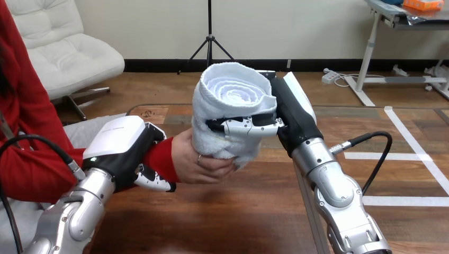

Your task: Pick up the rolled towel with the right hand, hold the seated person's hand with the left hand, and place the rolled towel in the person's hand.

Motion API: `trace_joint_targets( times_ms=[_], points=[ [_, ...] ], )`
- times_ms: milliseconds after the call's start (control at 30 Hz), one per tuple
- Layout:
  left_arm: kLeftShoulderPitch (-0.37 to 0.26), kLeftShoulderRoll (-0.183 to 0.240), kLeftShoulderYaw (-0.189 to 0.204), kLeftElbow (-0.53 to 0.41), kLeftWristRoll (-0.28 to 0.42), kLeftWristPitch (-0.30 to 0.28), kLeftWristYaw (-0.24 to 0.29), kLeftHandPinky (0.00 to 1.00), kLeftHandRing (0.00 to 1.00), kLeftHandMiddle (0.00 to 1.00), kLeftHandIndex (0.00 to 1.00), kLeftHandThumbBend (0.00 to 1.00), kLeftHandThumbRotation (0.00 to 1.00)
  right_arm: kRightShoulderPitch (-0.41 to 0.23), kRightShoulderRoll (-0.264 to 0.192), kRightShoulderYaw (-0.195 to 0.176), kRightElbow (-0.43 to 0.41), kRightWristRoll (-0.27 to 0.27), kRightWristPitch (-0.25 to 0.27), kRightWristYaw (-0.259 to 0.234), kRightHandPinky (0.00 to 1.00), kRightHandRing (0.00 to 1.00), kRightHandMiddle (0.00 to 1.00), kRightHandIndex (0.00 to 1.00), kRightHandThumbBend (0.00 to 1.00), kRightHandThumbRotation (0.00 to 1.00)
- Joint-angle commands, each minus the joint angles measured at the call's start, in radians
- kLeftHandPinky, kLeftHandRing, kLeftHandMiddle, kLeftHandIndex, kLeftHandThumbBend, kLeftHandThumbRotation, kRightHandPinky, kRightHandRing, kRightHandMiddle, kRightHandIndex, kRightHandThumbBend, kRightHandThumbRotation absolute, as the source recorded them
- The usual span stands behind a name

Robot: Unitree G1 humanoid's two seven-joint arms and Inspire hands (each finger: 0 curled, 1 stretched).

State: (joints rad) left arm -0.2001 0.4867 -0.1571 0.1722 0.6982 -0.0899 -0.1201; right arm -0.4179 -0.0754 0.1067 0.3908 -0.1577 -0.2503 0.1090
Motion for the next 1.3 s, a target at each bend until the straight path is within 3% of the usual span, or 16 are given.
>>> trace_joint_targets(
  times_ms=[0,200,233,500,667,800,1100,1267],
  points=[
    [-0.208,-0.028,0.032,-0.105,-0.045,-0.034,0.051,0.28,0.32,0.37,0.38,0.75,0.00,-0.031,0.010,0.009,-0.131,0.037,0.035,0.040,0.33,0.40,0.45,0.47,0.78,0.01],
    [-0.200,0.009,0.006,-0.139,0.024,-0.009,0.015,0.34,0.39,0.44,0.45,0.75,0.01,-0.019,0.001,0.011,-0.164,0.044,0.103,0.068,0.38,0.47,0.53,0.54,0.80,0.20],
    [-0.197,0.012,0.005,-0.144,0.031,-0.008,0.012,0.38,0.44,0.49,0.49,0.77,0.05,-0.017,-0.002,0.012,-0.167,0.041,0.105,0.071,0.42,0.51,0.56,0.57,0.81,0.30],
    [-0.177,0.018,0.002,-0.183,0.062,0.019,-0.023,0.52,0.61,0.63,0.61,0.85,0.24,-0.007,-0.021,0.014,-0.183,0.026,0.122,0.090,0.51,0.62,0.65,0.67,0.88,0.63],
    [-0.162,0.016,0.003,-0.198,0.077,0.029,-0.028,0.58,0.65,0.67,0.65,0.90,0.32,-0.001,-0.030,0.011,-0.185,0.020,0.117,0.095,0.54,0.64,0.68,0.70,0.90,0.76],
    [-0.142,0.020,0.002,-0.199,0.089,0.013,-0.001,0.64,0.68,0.69,0.68,0.95,0.41,0.013,-0.022,-0.004,-0.194,0.052,0.134,0.109,0.55,0.66,0.70,0.73,0.94,0.88],
    [-0.098,0.008,0.005,-0.224,0.106,0.035,0.006,0.72,0.75,0.76,0.75,1.00,0.58,0.040,-0.041,-0.015,-0.194,0.084,0.110,0.130,0.60,0.70,0.74,0.77,0.91,0.98],
    [-0.074,0.004,0.002,-0.253,0.121,0.071,-0.014,0.77,0.80,0.80,0.79,1.00,0.64,0.058,-0.054,-0.020,-0.204,0.099,0.111,0.140,0.63,0.73,0.76,0.79,0.96,0.99]
  ],
)
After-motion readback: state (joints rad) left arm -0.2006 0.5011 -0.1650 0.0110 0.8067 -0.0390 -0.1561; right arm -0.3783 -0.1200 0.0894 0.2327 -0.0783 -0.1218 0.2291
